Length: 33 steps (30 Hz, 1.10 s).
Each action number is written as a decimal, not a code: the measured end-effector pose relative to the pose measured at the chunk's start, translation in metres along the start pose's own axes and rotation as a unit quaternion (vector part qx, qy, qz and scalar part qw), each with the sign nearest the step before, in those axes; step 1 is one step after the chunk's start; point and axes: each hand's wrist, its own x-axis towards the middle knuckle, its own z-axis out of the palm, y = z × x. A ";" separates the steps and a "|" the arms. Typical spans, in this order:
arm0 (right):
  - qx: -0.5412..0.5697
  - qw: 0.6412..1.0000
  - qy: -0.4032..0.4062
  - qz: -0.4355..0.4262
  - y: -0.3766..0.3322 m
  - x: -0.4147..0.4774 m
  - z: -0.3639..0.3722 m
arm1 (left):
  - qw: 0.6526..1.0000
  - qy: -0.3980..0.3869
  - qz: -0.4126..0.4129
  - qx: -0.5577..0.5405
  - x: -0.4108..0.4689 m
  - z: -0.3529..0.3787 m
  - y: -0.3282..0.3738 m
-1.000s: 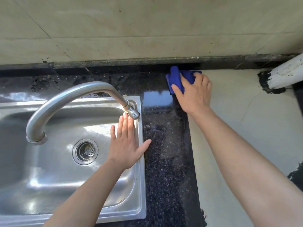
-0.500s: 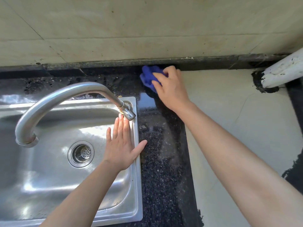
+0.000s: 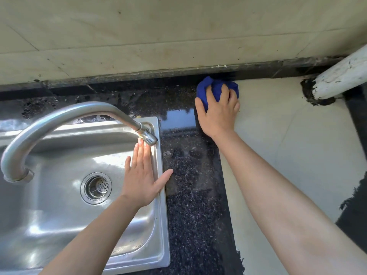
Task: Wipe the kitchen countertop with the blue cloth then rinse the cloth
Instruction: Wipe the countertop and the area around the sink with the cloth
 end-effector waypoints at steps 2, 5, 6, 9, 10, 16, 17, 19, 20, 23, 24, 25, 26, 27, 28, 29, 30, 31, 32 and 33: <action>0.017 0.999 -0.025 -0.038 0.010 0.000 -0.008 | 1.000 -0.002 0.001 0.007 0.000 -0.001 0.001; 0.033 0.996 -0.047 -0.065 0.024 0.002 -0.014 | 1.000 -0.006 0.000 0.006 0.001 -0.001 0.002; 0.032 0.997 -0.043 -0.053 0.026 0.003 -0.013 | 1.000 -0.008 0.001 0.003 0.001 -0.001 0.003; 0.045 0.998 -0.020 -0.049 -0.007 0.003 -0.010 | 1.000 -0.008 -0.001 0.001 0.001 0.000 0.003; 0.048 0.994 -0.025 -0.093 -0.030 0.002 -0.007 | 1.000 -0.006 -0.003 0.002 0.001 -0.001 0.003; 0.035 0.958 -0.104 -0.266 -0.138 0.009 0.003 | 0.999 -0.006 0.008 0.044 0.001 -0.010 -0.003; 0.029 0.955 -0.105 -0.277 -0.131 0.011 0.001 | 0.999 -0.005 0.017 0.050 0.000 -0.012 -0.010; 0.028 0.958 -0.086 -0.274 -0.094 0.005 0.000 | 0.998 0.016 0.019 0.053 -0.002 -0.018 -0.027; 0.032 0.966 -0.055 -0.251 -0.069 0.003 0.000 | 0.998 0.042 0.006 0.049 -0.001 -0.022 -0.037; 0.026 0.985 -0.008 -0.169 -0.007 0.001 -0.006 | 0.989 0.132 -0.023 0.057 0.012 -0.035 -0.067; 0.016 0.986 -0.013 -0.164 0.001 0.001 -0.008 | 0.985 0.156 -0.028 0.071 0.017 -0.040 -0.077; 0.003 0.986 -0.018 -0.168 0.001 0.003 -0.009 | 0.982 0.165 -0.037 0.082 0.021 -0.043 -0.086; -0.010 0.984 -0.020 -0.177 -0.006 0.004 -0.009 | 0.982 0.160 -0.050 0.085 0.025 -0.047 -0.094; -0.020 0.982 -0.021 -0.186 -0.017 0.006 -0.008 | 0.984 0.146 -0.062 0.083 0.028 -0.050 -0.101; -0.027 0.980 -0.020 -0.196 -0.029 0.008 -0.006 | 0.985 0.135 -0.068 0.080 0.029 -0.051 -0.105; -0.029 0.978 -0.019 -0.205 -0.042 0.010 -0.004 | 0.986 0.128 -0.071 0.078 0.030 -0.051 -0.107; -0.029 0.977 -0.021 -0.212 -0.056 0.010 -0.001 | 0.987 0.122 -0.072 0.076 0.030 -0.051 -0.108; -0.028 0.976 -0.024 -0.215 -0.069 0.009 0.001 | 0.988 0.116 -0.074 0.074 0.030 -0.051 -0.108; -0.027 0.974 -0.028 -0.222 -0.081 0.007 0.005 | 0.989 0.108 -0.079 0.070 0.031 -0.051 -0.108; -0.025 0.970 -0.029 -0.239 -0.093 0.005 0.009 | 0.989 0.098 -0.085 0.065 0.031 -0.052 -0.107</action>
